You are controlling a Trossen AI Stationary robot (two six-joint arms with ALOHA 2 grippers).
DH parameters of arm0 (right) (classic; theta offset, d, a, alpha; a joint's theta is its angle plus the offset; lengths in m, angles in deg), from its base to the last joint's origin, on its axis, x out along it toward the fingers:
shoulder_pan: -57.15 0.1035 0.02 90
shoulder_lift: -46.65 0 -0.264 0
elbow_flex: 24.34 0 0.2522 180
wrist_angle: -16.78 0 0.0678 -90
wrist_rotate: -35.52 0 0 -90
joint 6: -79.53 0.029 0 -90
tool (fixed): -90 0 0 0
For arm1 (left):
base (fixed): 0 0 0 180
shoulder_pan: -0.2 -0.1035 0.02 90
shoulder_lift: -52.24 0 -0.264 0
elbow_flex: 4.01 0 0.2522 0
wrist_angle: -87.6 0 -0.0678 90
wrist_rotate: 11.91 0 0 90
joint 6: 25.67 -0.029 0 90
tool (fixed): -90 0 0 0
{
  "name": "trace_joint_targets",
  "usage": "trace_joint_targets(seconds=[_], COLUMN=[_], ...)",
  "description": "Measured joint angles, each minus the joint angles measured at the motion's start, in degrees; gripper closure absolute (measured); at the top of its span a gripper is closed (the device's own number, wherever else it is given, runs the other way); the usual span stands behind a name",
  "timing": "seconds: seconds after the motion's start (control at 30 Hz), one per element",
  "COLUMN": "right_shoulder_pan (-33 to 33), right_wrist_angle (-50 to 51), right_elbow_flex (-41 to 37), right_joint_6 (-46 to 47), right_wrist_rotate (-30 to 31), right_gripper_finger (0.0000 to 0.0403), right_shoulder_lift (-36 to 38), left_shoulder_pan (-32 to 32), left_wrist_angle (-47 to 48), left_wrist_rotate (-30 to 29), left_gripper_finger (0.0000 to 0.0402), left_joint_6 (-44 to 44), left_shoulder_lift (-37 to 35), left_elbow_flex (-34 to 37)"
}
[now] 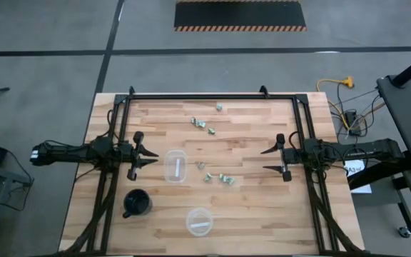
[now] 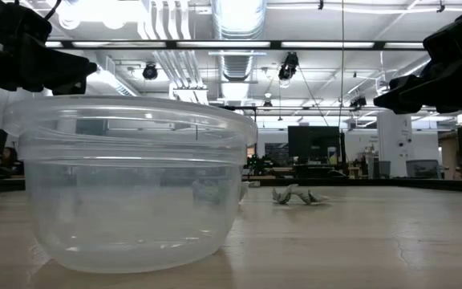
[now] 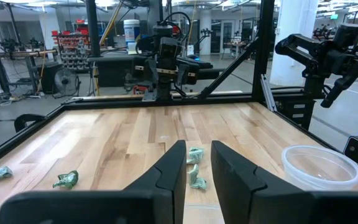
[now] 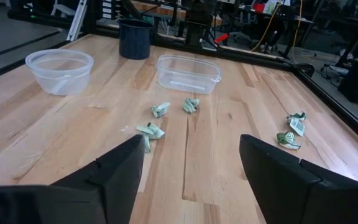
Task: Pick and place Stevia / Truvia into bins
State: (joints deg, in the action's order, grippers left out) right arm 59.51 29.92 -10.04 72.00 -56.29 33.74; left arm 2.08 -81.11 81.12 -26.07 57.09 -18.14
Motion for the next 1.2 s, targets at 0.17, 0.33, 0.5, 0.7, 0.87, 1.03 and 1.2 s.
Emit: trace_joint_targets(seconds=[0.17, 0.33, 0.5, 0.7, 0.87, 1.03, 1.2], right_shoulder_pan=[0.0, 0.0, 0.0, 0.0, 0.0, 0.0, 0.0], right_wrist_angle=[0.0, 0.0, 0.0, 0.0, 0.0, 0.0, 0.0], right_elbow_flex=[0.0, 0.0, 0.0, 0.0, 0.0, 0.0, 0.0], right_joint_6=[0.0, 0.0, 0.0, 0.0, 0.0, 0.0, 0.0], right_wrist_rotate=[0.0, 0.0, 0.0, 0.0, 0.0, 0.0, 0.0], right_gripper_finger=[0.0142, 0.0146, 0.0151, 0.0148, 0.0143, 0.0144, 0.0150], right_shoulder_lift=[0.0, 0.0, 0.0, 0.0, 0.0, 0.0, 0.0], left_shoulder_pan=[0.0, 0.0, 0.0, 0.0, 0.0, 0.0, 0.0], left_wrist_angle=[0.0, 0.0, 0.0, 0.0, 0.0, 0.0, 0.0], left_wrist_rotate=[0.0, 0.0, 0.0, 0.0, 0.0, 0.0, 0.0], left_gripper_finger=[0.0344, 0.0344, 0.0344, 0.0344, 0.0344, 0.0344, 0.0344], left_joint_6=[0.0, 0.0, 0.0, 0.0, 0.0, 0.0, 0.0], left_shoulder_lift=[0.0, 0.0, 0.0, 0.0, 0.0, 0.0, 0.0], left_elbow_flex=[0.0, 0.0, 0.0, 0.0, 0.0, 0.0, 0.0])
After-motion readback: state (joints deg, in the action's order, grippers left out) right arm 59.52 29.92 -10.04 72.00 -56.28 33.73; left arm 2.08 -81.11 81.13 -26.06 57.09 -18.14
